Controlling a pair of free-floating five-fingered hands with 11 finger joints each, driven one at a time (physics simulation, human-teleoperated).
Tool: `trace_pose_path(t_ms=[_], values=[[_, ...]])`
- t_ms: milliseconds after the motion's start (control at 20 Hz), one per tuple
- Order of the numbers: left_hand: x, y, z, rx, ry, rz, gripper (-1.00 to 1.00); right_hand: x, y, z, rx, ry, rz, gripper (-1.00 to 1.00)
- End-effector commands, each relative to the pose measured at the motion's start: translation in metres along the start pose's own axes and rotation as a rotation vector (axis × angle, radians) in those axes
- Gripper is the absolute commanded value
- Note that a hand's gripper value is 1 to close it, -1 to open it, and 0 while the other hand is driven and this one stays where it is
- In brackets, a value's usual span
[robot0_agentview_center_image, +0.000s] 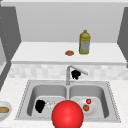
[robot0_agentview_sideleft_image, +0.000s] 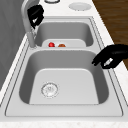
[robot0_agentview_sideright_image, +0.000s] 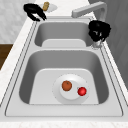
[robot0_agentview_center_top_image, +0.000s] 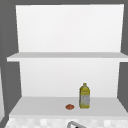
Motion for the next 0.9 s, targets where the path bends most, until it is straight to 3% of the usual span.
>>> trace_pose_path(t_ms=[0, 550, 850], values=[[0.0, 0.0, 0.0, 0.0, 0.0, 0.0, 0.0, 0.003, 0.008, 0.009, -0.028, 0.019, -0.013, 1.0], [0.0, 0.0, 0.0, 0.0, 0.0, 0.0, 0.0, 0.0, 0.036, 0.019, -0.212, 0.023, 0.026, 1.0], [0.0, 0.0, 0.0, 0.0, 0.0, 0.0, 0.0, -0.003, 0.047, 0.024, -0.307, 0.028, -0.03, 1.0]])
